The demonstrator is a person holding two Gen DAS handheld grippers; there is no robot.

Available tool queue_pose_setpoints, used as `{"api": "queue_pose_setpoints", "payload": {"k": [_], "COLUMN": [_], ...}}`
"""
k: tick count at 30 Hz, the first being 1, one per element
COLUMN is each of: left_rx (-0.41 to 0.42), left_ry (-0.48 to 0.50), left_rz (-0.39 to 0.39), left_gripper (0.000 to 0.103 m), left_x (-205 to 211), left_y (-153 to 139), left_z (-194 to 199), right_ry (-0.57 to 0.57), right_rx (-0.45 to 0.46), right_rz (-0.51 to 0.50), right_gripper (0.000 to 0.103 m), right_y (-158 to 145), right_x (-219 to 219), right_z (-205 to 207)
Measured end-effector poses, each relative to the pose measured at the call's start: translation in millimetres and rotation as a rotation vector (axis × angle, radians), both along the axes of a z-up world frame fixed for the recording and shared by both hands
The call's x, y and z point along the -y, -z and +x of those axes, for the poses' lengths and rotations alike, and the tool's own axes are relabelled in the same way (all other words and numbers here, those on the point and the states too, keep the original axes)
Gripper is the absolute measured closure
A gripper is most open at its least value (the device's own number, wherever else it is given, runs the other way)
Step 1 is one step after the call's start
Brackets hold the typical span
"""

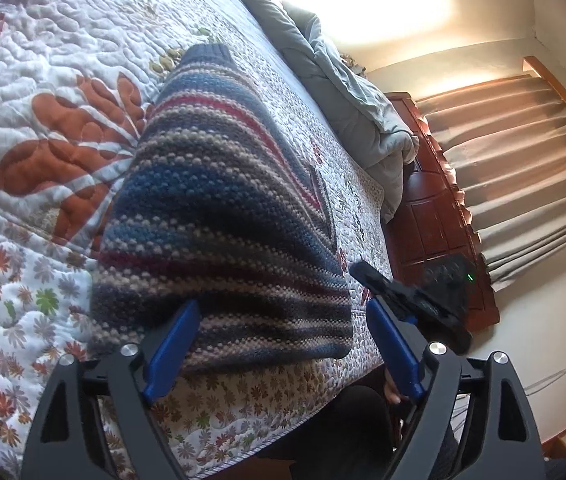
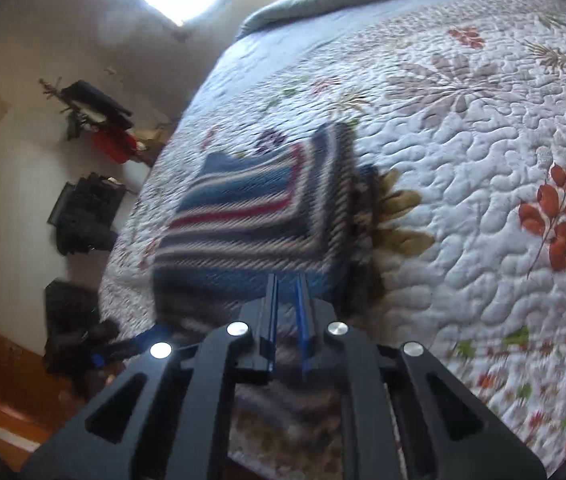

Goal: Fold small clothes

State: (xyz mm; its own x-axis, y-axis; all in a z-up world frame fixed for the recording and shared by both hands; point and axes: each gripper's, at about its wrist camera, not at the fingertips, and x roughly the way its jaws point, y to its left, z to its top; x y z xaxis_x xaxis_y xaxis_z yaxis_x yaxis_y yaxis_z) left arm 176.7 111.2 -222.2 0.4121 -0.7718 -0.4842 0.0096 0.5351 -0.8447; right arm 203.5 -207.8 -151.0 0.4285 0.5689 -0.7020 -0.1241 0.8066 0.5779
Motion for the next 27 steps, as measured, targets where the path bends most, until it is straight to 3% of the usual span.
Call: {"api": "queue_pose_setpoints", "payload": {"k": [6, 9, 11, 12, 14, 16, 19, 24, 27], "left_rx": [-0.038, -0.052, -0.026, 0.005, 0.054, 0.132, 0.229, 0.191, 0.221], "left_ry": [-0.024, -0.042, -0.063, -0.07, -0.095, -0.138, -0.208, -0.194, -0.242], "left_rz": [-0.02, 0.053, 0.16, 0.235, 0.384, 0.565, 0.789, 0.909, 0.96], "left_gripper": [0.017, 0.006, 0.004, 0.004, 0.004, 0.004, 0.004, 0.004, 0.004], "left_x": [-4, -2, -1, 3, 12, 26, 45, 68, 77], "left_y": [5, -10, -29, -44, -69, -97, -128, -151, -166], "left_z": [-3, -18, -35, -49, -74, -108, -152, -191, -215], "right_ry": [0.056, 0.065, 0.072, 0.074, 0.086, 0.107, 0.122, 0.157, 0.177], "right_rx": [-0.105, -0.074, -0.038, -0.017, 0.011, 0.047, 0.097, 0.111, 0.165], "right_rz": [0.006, 0.018, -0.002, -0.019, -0.067, -0.135, -0.212, -0.339, -0.423], "right_gripper": [0.103, 0.083, 0.056, 0.05, 0.028, 0.015, 0.01, 0.004, 0.003], "right_y": [41, 22, 4, -5, -18, -33, -49, -66, -84], "right_x": [10, 11, 9, 7, 4, -1, -12, -34, -49], "right_z": [-16, -36, -59, -75, -101, -130, -170, -213, -234]}}
